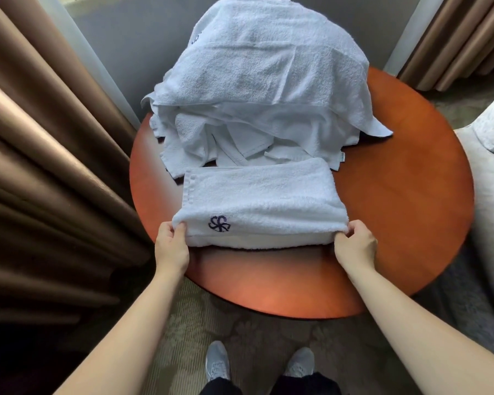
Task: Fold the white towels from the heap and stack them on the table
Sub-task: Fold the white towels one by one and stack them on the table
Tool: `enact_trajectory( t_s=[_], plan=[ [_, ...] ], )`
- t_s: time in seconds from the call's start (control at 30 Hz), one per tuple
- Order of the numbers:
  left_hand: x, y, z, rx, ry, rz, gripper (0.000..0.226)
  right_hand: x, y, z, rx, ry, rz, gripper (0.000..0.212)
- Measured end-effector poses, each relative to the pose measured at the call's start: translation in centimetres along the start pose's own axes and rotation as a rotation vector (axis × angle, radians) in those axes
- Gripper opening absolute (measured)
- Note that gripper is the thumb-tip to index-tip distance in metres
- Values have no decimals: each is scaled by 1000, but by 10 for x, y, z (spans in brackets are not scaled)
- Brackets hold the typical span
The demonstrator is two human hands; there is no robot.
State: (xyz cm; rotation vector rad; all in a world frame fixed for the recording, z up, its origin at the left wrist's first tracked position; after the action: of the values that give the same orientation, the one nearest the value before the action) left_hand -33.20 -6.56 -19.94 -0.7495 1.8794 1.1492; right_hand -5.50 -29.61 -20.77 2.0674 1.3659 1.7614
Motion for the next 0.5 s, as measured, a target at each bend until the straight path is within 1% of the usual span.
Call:
enact_trajectory(
  t_s=[0.07,0.2,0.3,0.4,0.47,0.5],
  plan=[
    [0,2,3,-4,5,-2,19,4,4,-1,17,91,-65,6],
    [2,7,6,3,-14,19,18,10,9,-1,58,220,-224,23],
    [8,6,-3,44,-60,35,18,3,8,-3,39,173,-162,24],
    [16,6,-16,107,-83,6,18,-9,8,-2,22,125,-94,14],
    [22,5,-21,193,-80,59,22,-16,10,1,50,132,-123,6],
    [25,5,-22,221,-93,124,25,-18,12,3,58,132,-134,11]
  ],
)
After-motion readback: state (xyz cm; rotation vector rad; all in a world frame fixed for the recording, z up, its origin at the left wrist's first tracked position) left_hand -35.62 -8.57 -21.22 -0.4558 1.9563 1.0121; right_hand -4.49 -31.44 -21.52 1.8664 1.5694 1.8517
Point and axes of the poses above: each hand's wrist, its own z-axis towards the middle knuckle, its own y-axis out of the back of the hand, x = y × z, the point moved 4 cm from there along z, towards the middle knuckle, and after that the axes turned 15 degrees about x, right-handed, at the moved point
